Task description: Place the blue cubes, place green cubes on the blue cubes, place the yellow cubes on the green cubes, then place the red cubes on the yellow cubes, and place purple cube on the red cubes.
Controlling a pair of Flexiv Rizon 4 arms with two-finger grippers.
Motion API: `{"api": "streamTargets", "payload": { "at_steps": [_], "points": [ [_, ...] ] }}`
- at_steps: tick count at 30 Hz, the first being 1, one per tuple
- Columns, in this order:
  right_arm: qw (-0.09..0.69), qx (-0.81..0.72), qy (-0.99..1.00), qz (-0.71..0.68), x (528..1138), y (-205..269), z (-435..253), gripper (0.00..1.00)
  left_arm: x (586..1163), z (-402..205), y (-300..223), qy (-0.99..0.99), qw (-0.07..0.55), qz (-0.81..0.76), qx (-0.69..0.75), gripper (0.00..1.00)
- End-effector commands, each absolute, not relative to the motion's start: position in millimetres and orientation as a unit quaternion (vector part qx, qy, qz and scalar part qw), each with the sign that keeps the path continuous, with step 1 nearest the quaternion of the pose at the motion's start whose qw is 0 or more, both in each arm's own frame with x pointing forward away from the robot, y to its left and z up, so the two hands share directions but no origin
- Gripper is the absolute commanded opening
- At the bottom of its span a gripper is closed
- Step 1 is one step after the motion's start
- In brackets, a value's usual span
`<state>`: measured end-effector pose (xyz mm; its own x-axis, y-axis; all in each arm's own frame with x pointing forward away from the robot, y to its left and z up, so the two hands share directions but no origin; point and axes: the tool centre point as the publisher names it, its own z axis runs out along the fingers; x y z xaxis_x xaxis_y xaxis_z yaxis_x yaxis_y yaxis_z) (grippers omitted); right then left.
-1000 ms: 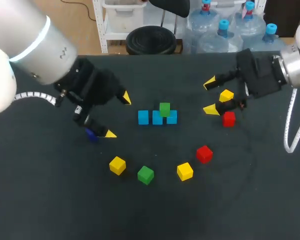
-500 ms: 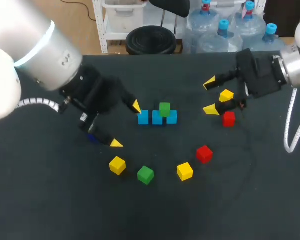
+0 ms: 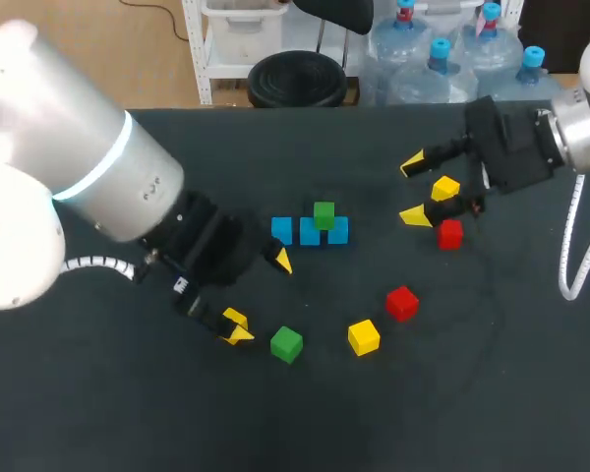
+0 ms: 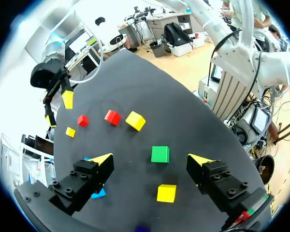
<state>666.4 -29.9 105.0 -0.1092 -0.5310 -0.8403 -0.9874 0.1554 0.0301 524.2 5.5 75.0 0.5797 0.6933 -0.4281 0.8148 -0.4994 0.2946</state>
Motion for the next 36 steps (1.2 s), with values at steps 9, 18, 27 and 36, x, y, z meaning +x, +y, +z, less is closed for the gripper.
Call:
{"api": "streamTargets", "payload": {
  "at_steps": [9,18,27,36],
  "points": [
    [0.356,-0.565,0.671,0.322,667,-30,105,1.0,522,41,-10,0.448,0.216,-0.126,0.858,1.0],
    [0.356,-0.565,0.671,0.322,667,-30,105,1.0,518,22,-17,0.456,0.207,-0.125,0.857,1.0],
    [0.356,-0.565,0.671,0.322,667,-30,105,1.0,521,8,-14,0.464,0.2,-0.117,0.855,0.92],
    [0.356,-0.565,0.671,0.322,667,-30,105,1.0,525,-1,-15,0.47,0.195,-0.117,0.853,0.84]
  ]
}}
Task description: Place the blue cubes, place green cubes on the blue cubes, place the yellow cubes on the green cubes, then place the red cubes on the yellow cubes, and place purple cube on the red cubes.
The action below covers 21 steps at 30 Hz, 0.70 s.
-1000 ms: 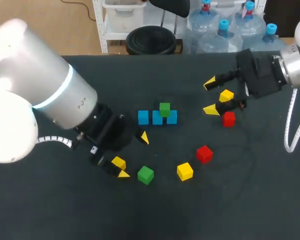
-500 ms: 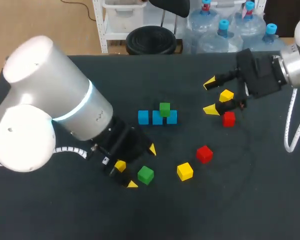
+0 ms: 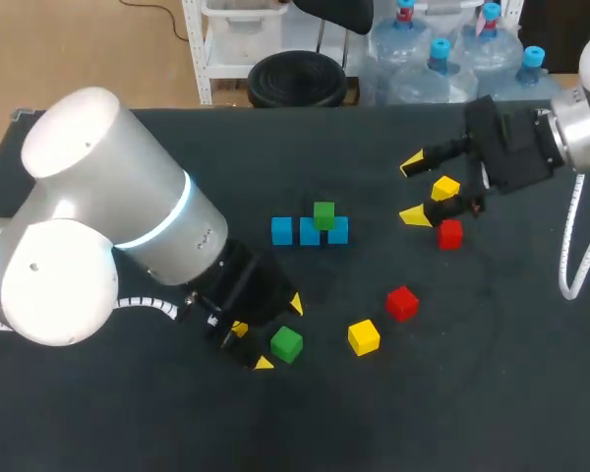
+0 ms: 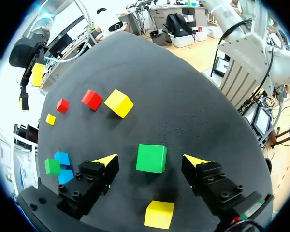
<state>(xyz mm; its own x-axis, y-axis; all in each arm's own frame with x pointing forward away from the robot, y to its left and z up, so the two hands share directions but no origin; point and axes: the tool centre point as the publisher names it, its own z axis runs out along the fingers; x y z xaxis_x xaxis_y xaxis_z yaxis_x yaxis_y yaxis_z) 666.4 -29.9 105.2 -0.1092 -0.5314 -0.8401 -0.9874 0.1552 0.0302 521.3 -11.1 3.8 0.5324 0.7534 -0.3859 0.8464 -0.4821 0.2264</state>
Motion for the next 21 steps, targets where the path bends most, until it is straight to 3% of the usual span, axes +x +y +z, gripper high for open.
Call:
{"api": "streamTargets", "payload": {
  "at_steps": [1,18,21],
  "points": [
    [0.356,-0.565,0.671,0.322,666.7,-29.7,104.6,1.0,525.2,-1.8,-14.9,0.47,0.194,-0.117,0.853,0.82],
    [0.356,-0.565,0.671,0.322,666.7,-29.7,104.6,1.0,526.9,-3.4,-17.1,0.475,0.184,-0.12,0.852,0.35],
    [0.356,-0.565,0.671,0.322,666.7,-29.7,104.6,1.0,526.3,-0.7,-16.2,0.477,0.18,-0.12,0.852,0.17]
  ]
}}
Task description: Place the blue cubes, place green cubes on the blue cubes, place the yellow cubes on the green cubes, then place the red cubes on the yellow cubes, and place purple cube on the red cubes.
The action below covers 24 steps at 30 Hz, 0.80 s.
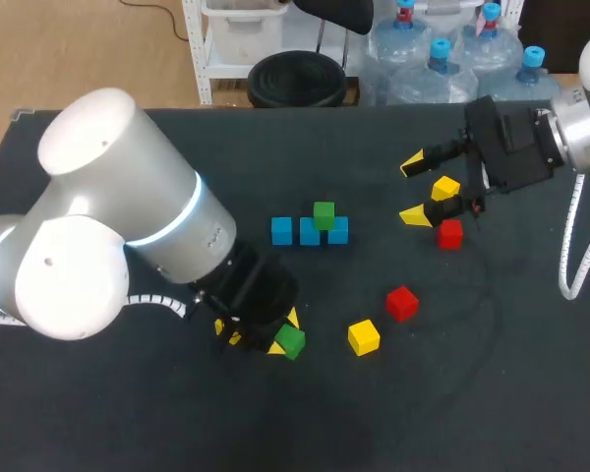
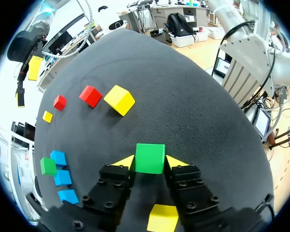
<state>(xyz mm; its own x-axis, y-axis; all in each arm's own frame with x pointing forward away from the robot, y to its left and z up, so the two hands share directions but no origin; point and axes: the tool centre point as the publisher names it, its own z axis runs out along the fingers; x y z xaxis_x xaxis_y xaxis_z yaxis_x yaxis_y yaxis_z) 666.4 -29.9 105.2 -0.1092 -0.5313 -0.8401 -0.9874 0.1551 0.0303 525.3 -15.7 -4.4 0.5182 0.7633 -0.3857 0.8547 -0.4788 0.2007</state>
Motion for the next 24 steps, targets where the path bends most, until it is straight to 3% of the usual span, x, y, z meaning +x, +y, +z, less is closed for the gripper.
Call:
{"api": "streamTargets", "payload": {
  "at_steps": [1,2,13,24],
  "points": [
    [0.356,-0.565,0.671,0.322,667,-30,105,1.0,526,1,-16,0.478,0.179,-0.12,0.852,0.09],
    [0.356,-0.565,0.671,0.322,667,-30,105,1.0,526,2,-15,0.479,0.178,-0.12,0.851,0.0],
    [0.356,-0.565,0.671,0.322,667,-30,105,1.0,538,44,-12,0.52,0.177,-0.114,0.828,0.0],
    [0.356,-0.565,0.671,0.322,667,-30,105,1.0,591,98,1,0.629,0.205,-0.055,0.748,0.0]
  ]
}}
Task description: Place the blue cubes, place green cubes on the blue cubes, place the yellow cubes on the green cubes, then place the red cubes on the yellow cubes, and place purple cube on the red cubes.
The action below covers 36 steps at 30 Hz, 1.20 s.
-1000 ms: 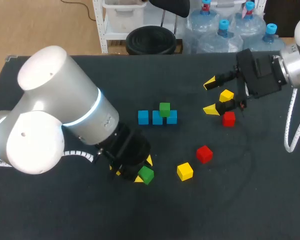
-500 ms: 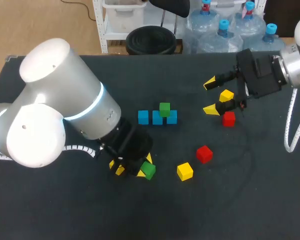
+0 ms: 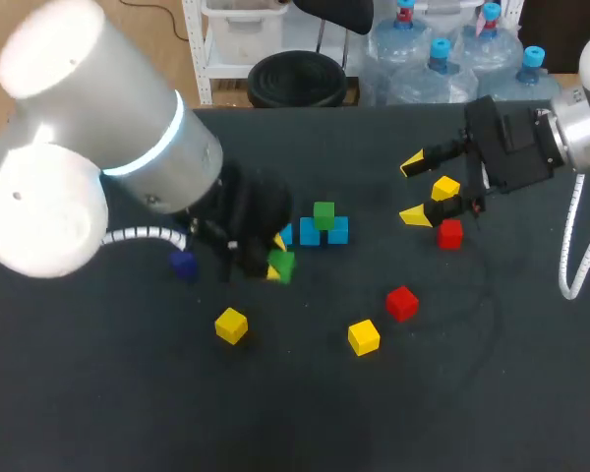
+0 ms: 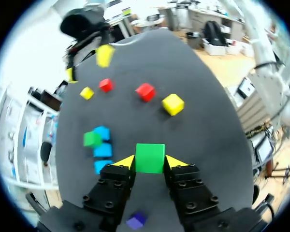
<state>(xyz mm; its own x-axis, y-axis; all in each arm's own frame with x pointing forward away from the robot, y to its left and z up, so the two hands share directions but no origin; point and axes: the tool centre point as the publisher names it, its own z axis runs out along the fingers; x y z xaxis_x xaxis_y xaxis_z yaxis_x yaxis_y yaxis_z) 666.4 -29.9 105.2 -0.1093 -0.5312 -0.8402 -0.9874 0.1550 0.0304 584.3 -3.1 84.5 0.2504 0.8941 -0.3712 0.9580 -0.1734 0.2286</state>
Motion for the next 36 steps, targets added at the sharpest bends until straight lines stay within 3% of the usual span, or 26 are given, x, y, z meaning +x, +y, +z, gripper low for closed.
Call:
{"api": "streamTargets", "payload": {
  "at_steps": [1,36],
  "points": [
    [0.356,-0.565,0.671,0.322,667,-30,105,1.0,596,101,3,0.635,0.208,-0.051,0.742,0.0],
    [0.356,-0.565,0.671,0.322,667,-30,105,1.0,699,64,-11,0.688,0.236,-0.055,0.683,0.0]
  ]
}}
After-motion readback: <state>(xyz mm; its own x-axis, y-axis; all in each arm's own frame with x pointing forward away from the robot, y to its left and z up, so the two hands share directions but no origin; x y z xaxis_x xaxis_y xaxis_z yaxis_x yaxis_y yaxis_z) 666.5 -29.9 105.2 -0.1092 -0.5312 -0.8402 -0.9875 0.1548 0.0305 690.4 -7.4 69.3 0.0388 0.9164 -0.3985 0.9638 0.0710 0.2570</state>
